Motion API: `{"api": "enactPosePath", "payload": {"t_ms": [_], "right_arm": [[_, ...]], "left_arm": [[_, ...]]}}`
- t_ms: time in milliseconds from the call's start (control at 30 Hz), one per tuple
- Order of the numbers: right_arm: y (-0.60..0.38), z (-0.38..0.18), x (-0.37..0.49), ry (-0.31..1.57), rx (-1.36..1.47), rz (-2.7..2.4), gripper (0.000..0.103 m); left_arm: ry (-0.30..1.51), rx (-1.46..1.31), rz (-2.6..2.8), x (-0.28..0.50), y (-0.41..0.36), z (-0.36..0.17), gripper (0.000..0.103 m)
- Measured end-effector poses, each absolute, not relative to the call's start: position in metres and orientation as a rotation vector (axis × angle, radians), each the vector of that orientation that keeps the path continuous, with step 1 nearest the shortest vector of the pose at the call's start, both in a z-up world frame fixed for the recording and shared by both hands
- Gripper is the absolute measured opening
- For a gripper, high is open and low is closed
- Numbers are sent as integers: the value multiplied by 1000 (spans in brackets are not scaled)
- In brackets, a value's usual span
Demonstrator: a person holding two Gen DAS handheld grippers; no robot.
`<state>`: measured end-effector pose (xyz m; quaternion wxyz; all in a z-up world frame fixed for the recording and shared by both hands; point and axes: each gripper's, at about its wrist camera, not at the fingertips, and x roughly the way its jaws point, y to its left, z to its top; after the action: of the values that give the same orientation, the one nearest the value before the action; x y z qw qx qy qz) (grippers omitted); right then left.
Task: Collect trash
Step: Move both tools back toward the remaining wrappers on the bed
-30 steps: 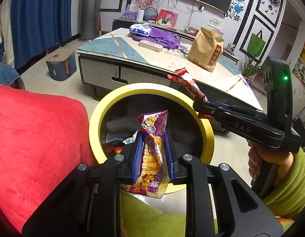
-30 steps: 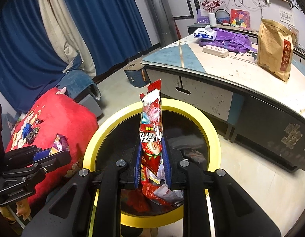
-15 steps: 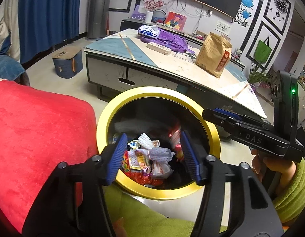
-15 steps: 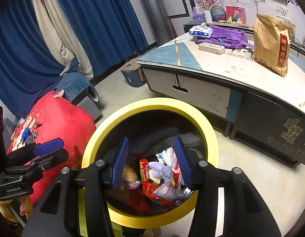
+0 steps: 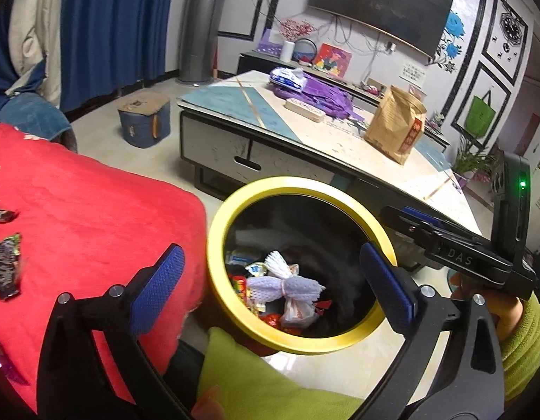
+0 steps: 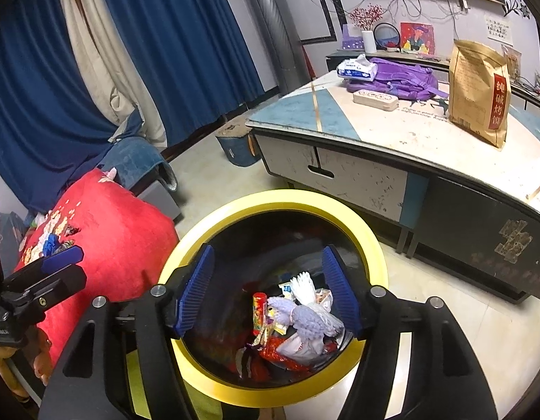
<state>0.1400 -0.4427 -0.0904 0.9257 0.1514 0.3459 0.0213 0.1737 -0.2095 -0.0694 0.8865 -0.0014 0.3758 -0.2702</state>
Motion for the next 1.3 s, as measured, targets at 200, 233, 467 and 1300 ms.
{"api": "enactPosePath", "payload": {"t_ms": [200,233,467,1300], "right_arm": [[-429,-78,138,682,287,71,64],[-426,-76,137,678,282,77,65],[-399,-61,135,651,239,129,65],[-258,-24,150,634,32,423,67]], "left_arm": [[735,-22,-494,170,-188,-57,92],[725,-26,-480,169,-183,-54,92],[659,-49,-401,164,-155,-38,92],[506,-121,-137,147,-47,-6,92]]}}
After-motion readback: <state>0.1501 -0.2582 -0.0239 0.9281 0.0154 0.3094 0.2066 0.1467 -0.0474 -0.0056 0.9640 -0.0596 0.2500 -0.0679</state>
